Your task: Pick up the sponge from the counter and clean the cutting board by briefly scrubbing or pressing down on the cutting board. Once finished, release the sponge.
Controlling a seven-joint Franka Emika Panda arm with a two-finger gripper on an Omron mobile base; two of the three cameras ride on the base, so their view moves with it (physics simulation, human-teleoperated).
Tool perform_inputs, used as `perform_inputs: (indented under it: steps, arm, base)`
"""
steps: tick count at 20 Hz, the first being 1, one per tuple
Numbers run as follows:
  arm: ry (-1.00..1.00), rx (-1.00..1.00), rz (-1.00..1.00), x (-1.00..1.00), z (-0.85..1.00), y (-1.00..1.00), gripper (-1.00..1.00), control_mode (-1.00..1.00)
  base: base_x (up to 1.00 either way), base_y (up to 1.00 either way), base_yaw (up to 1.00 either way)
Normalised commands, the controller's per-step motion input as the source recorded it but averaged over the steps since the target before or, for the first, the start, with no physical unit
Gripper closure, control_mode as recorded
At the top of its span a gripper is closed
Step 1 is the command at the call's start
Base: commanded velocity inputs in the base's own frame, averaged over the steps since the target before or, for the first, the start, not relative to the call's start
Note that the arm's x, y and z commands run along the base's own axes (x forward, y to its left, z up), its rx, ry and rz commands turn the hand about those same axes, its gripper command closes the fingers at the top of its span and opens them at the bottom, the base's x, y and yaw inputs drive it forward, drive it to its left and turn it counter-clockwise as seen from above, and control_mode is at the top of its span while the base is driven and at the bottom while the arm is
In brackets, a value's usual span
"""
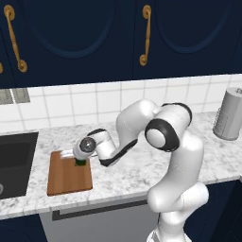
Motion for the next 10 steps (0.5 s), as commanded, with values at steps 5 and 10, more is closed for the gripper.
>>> perform_inputs:
  steps: [5, 10]
  arm:
    - [-0.08, -0.14, 0.00, -0.18, -0.63, 0.29, 1.00, -1.00]
    - [-0.12, -0.02, 0.00, -0.83, -0.58, 0.00, 1.00, -1.00]
  base:
    - [0.00, 0.00, 0.00]
    - [0.00, 0.00, 0.00]
